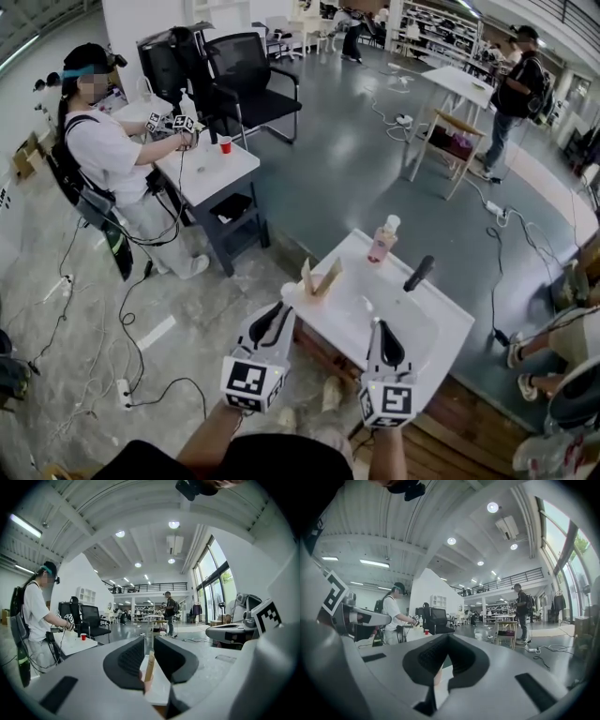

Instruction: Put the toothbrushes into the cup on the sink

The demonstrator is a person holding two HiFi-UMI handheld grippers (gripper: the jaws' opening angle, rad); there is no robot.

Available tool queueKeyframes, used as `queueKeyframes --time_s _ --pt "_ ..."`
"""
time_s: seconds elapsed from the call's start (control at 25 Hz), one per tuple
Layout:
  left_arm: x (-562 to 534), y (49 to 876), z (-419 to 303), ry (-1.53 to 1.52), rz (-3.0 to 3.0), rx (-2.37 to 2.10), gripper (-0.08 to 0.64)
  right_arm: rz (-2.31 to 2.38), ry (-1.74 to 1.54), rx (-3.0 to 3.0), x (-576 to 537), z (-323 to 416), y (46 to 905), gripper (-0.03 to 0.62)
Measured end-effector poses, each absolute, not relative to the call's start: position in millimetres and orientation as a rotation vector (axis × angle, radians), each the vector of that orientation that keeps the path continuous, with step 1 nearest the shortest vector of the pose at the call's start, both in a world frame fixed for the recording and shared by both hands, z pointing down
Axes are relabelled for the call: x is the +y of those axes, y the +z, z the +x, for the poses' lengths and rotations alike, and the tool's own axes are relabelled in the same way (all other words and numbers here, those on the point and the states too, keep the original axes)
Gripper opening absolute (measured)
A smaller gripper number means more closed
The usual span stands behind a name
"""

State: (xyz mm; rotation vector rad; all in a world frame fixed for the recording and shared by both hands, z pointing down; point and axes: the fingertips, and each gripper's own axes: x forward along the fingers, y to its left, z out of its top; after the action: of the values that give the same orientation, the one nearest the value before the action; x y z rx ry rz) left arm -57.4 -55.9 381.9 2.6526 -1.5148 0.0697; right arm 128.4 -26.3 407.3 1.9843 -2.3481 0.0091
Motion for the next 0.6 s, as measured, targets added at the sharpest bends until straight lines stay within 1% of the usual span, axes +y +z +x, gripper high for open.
queueKeyframes --time_s 0.2,0.6 --pt "-35.7 391.9 -68.7 0.163 2.702 -1.481 0.054 2.008 0.003 -2.326 -1.3 116.9 406.1 -0.002" --pt "-6.4 398.2 -77.2 0.206 2.723 -1.423 0.018 2.046 0.011 -2.282 31.9 106.7 410.5 -0.002"
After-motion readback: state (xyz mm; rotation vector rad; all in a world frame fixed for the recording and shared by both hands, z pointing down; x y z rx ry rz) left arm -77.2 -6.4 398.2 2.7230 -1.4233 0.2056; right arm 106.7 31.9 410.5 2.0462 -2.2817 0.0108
